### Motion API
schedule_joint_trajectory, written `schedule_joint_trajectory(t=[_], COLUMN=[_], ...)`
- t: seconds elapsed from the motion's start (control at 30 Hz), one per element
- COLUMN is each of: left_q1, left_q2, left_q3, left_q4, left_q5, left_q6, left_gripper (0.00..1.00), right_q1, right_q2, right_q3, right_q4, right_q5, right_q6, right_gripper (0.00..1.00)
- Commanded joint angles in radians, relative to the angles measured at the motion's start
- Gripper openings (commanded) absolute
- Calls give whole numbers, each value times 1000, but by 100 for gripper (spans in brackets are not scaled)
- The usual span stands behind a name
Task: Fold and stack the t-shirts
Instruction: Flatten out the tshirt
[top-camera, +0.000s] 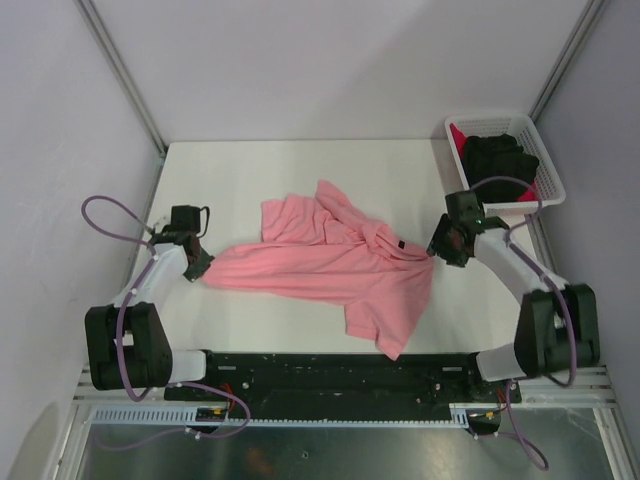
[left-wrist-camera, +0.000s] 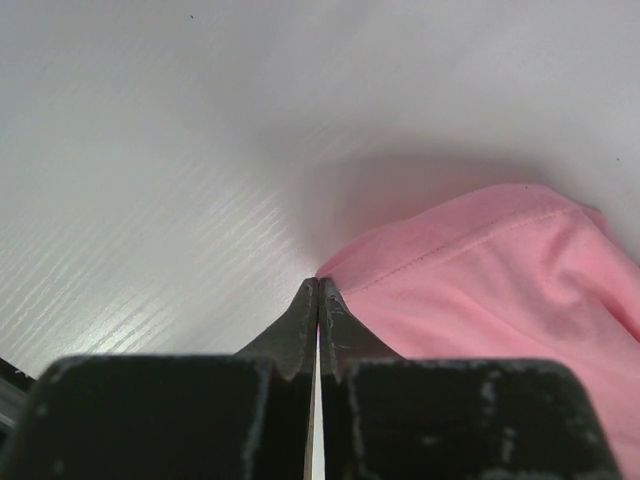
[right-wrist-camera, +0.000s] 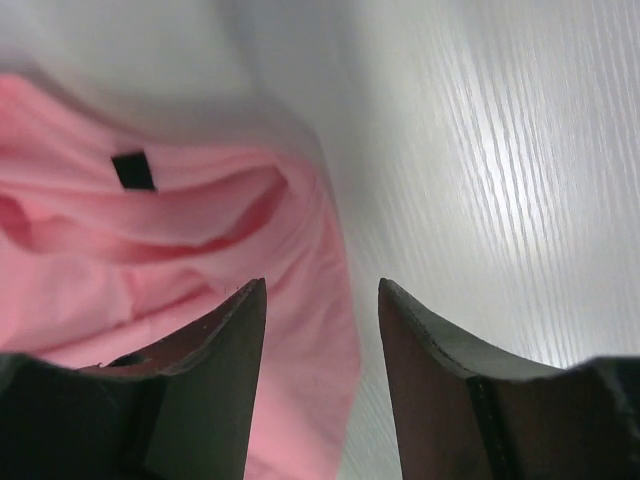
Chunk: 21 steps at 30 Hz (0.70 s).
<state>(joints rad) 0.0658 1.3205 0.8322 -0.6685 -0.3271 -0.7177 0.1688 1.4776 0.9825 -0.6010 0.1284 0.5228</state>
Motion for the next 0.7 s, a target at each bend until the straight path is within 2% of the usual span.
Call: schedule_joint_trajectory(t=[0.0,0.2,0.43,0.67], left_q1=[8,9,9,9], left_q2=[-28,-30,-28,-32], left_q3=[-4,-8,-17,-16], left_q4=[5,10,16,16], left_q5=[9,23,22,16], left_q6=[-19,-22,-19,-19], left_gripper=[0,0,0,0], right_q1=[6,27,89,139], right_q2=[-169,-271,-212,-162], right_q3=[-122,-273,-304,-314], right_q4=[-62,-42,30,30], right_q5=[-71,-114,-152,-80], right_q6=[61,129,179,207], right_gripper=[52,50,49,47])
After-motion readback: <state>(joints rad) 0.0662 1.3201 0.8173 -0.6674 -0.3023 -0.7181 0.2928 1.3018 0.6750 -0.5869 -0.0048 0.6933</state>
